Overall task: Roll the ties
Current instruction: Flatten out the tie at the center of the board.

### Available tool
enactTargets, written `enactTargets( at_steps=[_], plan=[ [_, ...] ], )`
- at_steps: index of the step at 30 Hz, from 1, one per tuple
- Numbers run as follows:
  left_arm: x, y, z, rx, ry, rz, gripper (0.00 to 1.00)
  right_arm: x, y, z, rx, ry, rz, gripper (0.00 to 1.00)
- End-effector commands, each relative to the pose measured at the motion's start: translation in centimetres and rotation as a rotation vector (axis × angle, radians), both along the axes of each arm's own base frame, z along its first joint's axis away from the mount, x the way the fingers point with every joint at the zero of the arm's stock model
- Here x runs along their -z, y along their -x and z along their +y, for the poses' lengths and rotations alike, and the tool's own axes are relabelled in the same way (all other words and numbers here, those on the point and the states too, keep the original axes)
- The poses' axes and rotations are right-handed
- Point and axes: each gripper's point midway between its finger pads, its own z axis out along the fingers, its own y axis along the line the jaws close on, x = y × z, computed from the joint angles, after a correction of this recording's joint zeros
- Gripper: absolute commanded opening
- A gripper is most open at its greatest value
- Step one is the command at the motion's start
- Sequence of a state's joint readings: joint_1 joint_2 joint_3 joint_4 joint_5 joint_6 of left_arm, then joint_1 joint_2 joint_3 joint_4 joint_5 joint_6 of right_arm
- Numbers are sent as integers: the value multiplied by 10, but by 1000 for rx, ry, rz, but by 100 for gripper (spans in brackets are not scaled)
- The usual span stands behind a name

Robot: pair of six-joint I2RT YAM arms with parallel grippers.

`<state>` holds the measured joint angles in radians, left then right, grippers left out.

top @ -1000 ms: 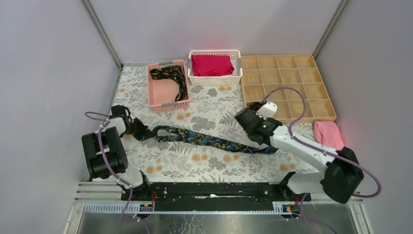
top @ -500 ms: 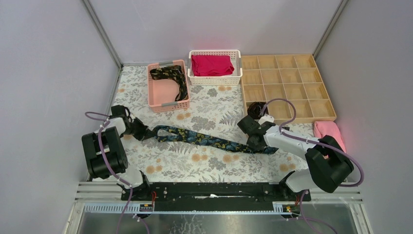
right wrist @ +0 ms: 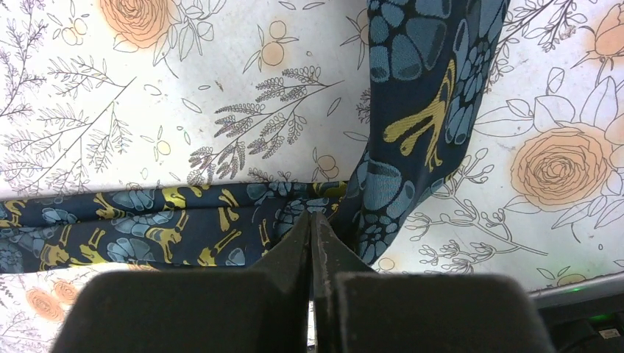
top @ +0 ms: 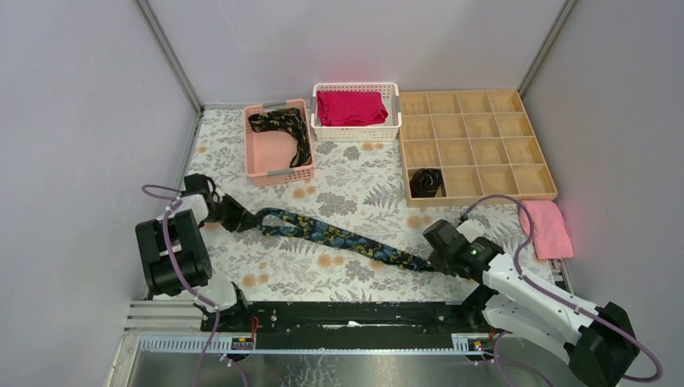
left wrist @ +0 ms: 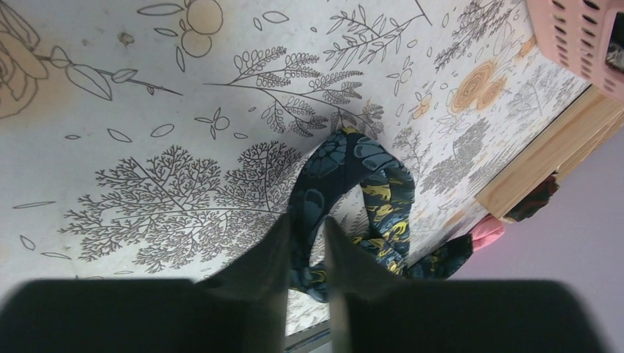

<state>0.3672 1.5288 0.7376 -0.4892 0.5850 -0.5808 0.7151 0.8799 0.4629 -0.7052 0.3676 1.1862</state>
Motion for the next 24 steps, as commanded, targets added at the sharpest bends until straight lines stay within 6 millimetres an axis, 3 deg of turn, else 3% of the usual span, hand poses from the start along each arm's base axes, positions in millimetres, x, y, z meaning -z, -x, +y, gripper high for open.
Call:
enactTargets(
  at_steps=[1, 6, 14, 18, 24],
  plan=[
    [-6, -9, -1, 22, 6, -49, 33, 1, 6, -6, 23, 16, 15, 0],
    [-9, -11, 1, 21, -4, -61, 57, 0, -4, 1, -6, 33, 6, 0],
    [-42, -24, 3, 21, -13, -141, 67, -21, -32, 13, -83, 46, -102, 0],
    [-59, -21, 12, 22, -123, -181, 73, -54, -57, 32, -189, 57, -198, 1],
    [-71, -20, 34, -38, -291, -238, 70, -107, -87, 87, -423, 69, -306, 10]
  ],
)
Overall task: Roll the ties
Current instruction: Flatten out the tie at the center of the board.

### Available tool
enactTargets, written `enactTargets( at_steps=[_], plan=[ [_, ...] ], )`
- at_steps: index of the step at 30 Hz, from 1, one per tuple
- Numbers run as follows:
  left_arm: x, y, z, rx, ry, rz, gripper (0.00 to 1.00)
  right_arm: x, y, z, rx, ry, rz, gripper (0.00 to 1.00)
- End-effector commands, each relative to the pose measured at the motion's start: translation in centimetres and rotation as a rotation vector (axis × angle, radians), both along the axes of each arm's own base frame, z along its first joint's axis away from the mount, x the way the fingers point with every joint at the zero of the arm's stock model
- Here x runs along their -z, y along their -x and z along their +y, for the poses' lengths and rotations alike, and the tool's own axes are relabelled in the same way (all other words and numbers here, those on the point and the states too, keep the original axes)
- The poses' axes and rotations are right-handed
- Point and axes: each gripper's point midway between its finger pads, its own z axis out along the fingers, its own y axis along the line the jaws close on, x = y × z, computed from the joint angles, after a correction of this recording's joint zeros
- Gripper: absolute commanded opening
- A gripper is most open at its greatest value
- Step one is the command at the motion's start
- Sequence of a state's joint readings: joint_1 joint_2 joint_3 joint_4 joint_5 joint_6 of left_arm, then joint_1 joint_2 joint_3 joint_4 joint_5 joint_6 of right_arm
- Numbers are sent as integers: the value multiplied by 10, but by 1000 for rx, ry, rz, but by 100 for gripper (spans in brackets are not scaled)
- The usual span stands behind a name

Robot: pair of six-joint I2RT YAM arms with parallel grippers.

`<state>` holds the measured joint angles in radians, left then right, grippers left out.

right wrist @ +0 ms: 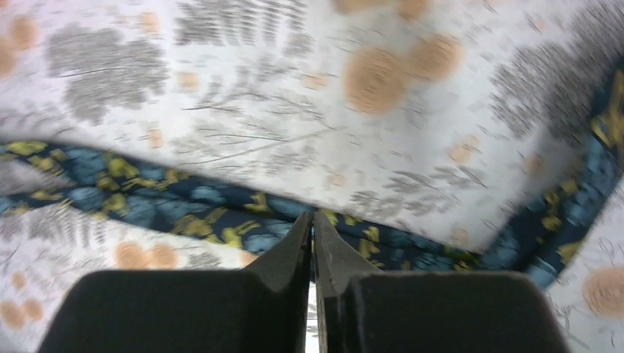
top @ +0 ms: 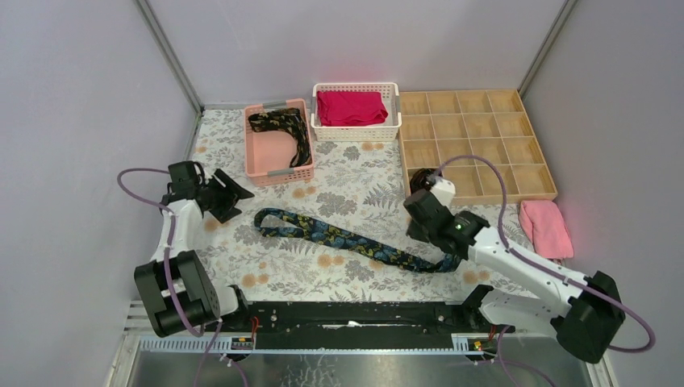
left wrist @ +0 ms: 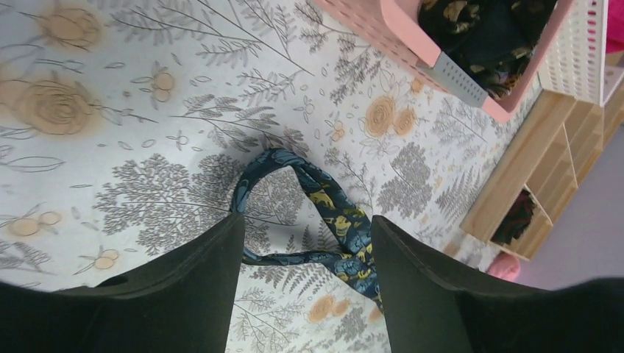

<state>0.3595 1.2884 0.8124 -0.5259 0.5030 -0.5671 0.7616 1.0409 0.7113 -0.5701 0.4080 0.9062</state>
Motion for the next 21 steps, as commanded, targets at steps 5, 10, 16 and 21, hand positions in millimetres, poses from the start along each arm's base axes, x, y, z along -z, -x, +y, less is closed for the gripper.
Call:
enactTargets(
  at_steps=[5, 10, 16, 21],
  plan=[
    [-14, 13, 21, -32, -294, -25, 70, -63, -42, 68, -274, 53, -163, 14],
    [-2, 11, 13, 26, -349, 72, 63, -72, -51, 73, -262, 37, -204, 14],
    [37, 13, -3, 92, -347, 227, 44, -73, -52, 74, -274, 31, -226, 14],
    [44, 16, -6, 76, -432, 280, 54, -72, -51, 78, -294, 14, -230, 14]
  ],
)
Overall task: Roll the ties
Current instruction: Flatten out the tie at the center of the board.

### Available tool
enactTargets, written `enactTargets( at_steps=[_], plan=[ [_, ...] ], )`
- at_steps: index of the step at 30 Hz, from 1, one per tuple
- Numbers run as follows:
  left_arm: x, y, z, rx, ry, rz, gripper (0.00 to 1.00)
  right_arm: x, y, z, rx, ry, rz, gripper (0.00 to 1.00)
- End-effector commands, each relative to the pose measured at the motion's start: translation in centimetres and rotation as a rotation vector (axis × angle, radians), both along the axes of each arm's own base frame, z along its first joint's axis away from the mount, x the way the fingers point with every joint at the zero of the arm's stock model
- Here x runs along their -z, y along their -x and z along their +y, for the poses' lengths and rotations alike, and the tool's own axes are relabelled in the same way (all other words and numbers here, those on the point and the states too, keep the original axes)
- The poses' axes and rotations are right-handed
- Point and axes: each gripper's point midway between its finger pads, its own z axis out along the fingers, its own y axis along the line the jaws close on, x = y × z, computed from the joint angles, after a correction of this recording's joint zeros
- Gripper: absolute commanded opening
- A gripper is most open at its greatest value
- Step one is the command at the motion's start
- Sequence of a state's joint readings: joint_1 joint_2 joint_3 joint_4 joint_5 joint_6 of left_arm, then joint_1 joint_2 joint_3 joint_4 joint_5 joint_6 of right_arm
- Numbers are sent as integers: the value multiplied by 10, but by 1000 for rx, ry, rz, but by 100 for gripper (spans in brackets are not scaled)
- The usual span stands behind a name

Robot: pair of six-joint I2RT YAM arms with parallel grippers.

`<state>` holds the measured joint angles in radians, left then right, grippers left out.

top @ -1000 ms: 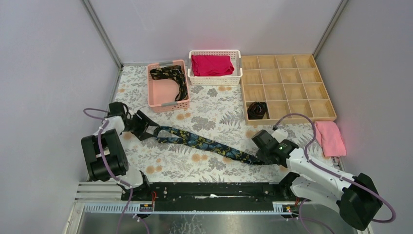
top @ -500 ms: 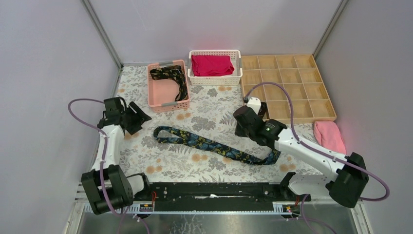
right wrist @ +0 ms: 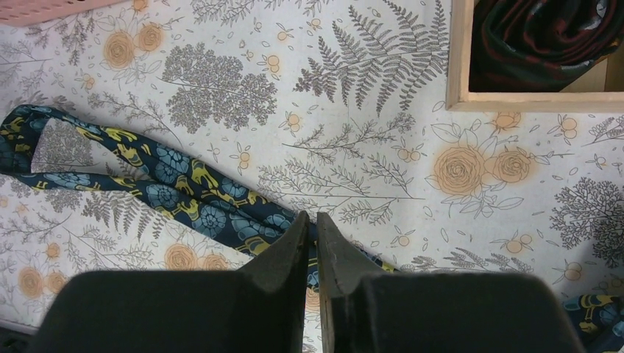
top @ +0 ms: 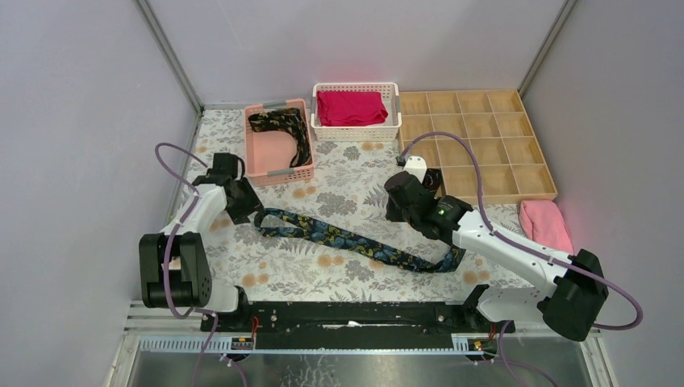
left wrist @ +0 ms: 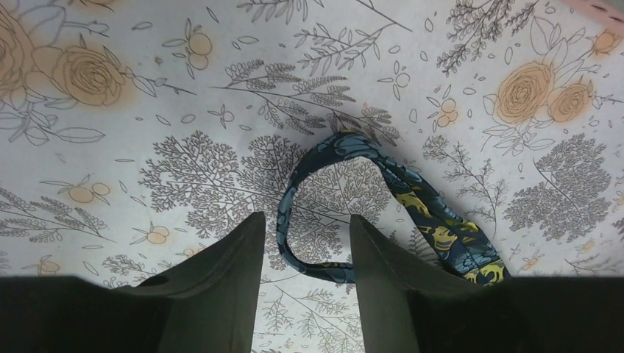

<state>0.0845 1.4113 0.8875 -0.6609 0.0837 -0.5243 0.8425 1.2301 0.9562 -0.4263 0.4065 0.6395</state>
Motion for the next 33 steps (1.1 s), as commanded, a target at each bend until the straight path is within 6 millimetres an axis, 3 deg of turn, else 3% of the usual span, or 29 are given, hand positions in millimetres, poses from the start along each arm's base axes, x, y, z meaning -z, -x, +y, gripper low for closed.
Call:
enactTargets(
  at_steps=[1, 4, 10, 13, 17, 19, 22, 24, 29, 33],
  plan=[
    [1, 1, 3, -33, -92, 28, 55, -14, -5, 7, -26, -31, -56, 14],
    [10, 1, -2, -47, -95, 43, 59, -13, -5, 5, -24, -28, -57, 14],
    [27, 8, -8, -38, -145, 99, 55, -12, -4, -1, -14, -10, -70, 14],
    [33, 8, -11, -35, -139, 105, 40, -11, -5, -2, -11, -6, -72, 14],
    [37, 6, -11, -29, -152, 117, 2, -9, -5, -5, -5, 1, -76, 14],
    [32, 4, -20, -4, -125, 109, 0, -11, -5, -11, 7, 18, -87, 13],
    [-6, -8, -45, 61, -69, 25, 0, -24, -6, -21, 29, 24, -133, 12],
    [-58, -26, -71, 130, 35, -88, 0, -38, -5, -27, 34, 13, -174, 11],
    [-192, -43, -95, 285, 12, -246, 0, -71, 1, -34, -19, -9, -259, 10],
    [-253, -44, -121, 374, 97, -287, 0, -87, 8, -29, -70, -61, -281, 11]
  ],
)
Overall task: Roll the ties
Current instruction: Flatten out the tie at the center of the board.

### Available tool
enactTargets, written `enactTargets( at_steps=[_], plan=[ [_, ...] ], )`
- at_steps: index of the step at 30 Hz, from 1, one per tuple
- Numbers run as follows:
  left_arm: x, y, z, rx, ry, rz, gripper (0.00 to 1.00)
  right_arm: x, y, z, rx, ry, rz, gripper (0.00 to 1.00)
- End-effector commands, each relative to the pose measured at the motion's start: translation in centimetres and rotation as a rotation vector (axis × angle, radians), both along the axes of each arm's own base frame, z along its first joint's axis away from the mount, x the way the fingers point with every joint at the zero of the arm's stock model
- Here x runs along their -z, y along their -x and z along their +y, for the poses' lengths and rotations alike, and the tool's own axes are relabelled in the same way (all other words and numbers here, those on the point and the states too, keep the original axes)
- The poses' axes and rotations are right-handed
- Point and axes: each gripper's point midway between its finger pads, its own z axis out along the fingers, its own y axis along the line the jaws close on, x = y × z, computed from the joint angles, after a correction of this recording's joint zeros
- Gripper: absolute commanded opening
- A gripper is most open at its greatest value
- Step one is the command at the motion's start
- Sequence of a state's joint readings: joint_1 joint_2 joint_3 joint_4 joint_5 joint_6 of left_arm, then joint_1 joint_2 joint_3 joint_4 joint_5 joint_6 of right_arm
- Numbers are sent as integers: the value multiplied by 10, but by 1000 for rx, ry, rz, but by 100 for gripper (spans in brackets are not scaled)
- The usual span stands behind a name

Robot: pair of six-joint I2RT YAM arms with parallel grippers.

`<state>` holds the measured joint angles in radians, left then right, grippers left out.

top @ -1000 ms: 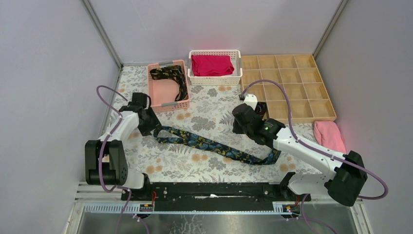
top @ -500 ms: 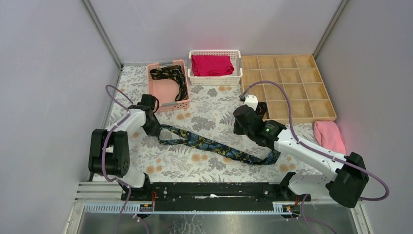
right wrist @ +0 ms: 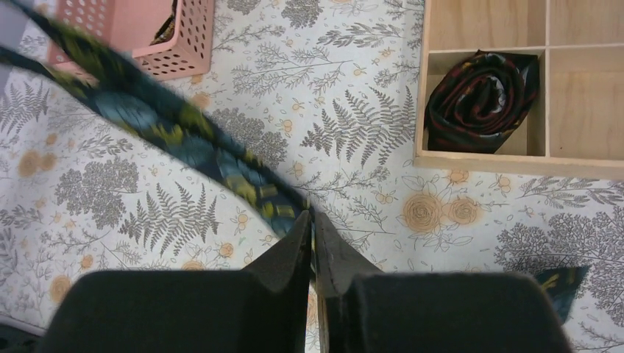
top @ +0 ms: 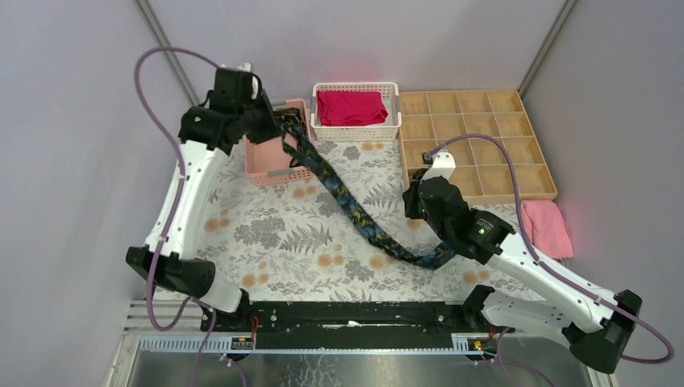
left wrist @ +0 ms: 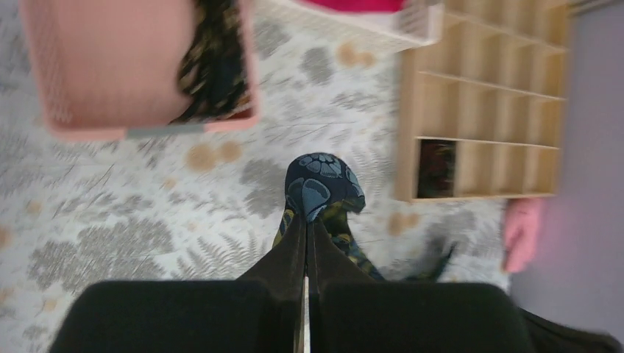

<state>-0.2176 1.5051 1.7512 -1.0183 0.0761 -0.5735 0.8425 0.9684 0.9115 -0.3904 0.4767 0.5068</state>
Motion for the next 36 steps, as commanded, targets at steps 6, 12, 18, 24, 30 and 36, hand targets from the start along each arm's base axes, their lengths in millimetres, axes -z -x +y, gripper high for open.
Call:
enactTargets(
  at_steps=[6, 12, 18, 24, 30, 36],
  plan=[
    [-99, 45, -70, 265, 245, -41, 0, -47, 7, 0, -106, -4, -116, 10],
    [-177, 59, -74, 274, 343, -265, 0, -63, 11, 17, -202, -66, -180, 14],
    [-213, 61, -71, 273, 339, -466, 0, -55, 10, 62, -362, -143, -173, 35],
    [-290, 79, -76, 348, 412, -722, 0, -80, 2, 75, -437, -115, -305, 73],
    [-359, 112, -79, 437, 539, -926, 0, -101, 10, 111, -628, -155, -374, 75],
    [-385, 144, -72, 476, 571, -1029, 0, -89, -10, 137, -674, -113, -399, 77]
  ],
)
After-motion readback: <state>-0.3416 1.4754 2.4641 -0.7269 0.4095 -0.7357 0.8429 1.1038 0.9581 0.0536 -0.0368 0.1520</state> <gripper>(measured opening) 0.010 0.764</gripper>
